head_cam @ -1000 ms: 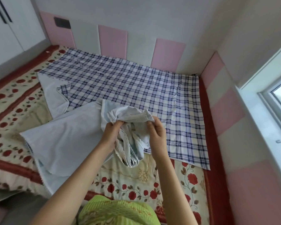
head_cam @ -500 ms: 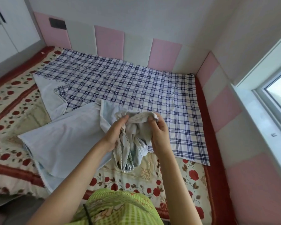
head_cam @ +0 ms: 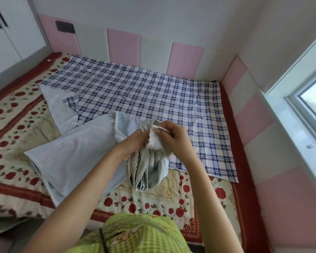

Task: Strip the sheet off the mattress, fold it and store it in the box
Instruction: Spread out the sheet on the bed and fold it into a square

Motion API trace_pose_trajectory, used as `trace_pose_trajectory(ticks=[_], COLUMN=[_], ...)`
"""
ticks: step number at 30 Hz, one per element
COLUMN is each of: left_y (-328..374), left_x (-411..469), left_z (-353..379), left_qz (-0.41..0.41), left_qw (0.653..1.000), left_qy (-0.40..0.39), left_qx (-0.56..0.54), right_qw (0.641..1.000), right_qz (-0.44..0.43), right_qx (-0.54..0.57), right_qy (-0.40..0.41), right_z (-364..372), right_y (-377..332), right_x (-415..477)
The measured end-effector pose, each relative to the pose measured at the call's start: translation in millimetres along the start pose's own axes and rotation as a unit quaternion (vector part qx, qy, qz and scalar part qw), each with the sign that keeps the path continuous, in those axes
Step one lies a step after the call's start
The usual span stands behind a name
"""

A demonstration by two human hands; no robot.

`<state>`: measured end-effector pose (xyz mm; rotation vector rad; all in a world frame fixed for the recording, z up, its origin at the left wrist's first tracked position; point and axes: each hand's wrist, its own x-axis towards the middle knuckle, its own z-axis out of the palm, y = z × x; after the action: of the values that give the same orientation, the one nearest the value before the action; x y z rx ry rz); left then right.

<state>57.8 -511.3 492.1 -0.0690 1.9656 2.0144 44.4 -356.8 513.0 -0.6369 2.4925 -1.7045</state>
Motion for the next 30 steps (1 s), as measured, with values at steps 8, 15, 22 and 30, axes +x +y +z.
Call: trace_pose_trajectory(ticks=[8,15,22,30], left_y=[4,3,8,-2], left_x=[-5,-5,-5,4], left_z=[6,9,-4,1], left_qz=[0.040,0.047,0.139,0.136], left_qw=[0.990,0.987,0.977,0.975], left_qy=[-0.030,-0.046,-0.035,0.028], left_qx=[0.128,0.150,0.160,0.174], right_qw=[0.999,0.991,0.998,0.987], right_qz=[0.035,0.088,-0.010,-0.045], right_qx=[-0.007,0.098,-0.038,-0.153], right_qy=[0.009,0.024,0.040,0.025], right_z=[4,2,-8,-22], right_y=[-6,-1,1,8], right_x=[9,6,21,19])
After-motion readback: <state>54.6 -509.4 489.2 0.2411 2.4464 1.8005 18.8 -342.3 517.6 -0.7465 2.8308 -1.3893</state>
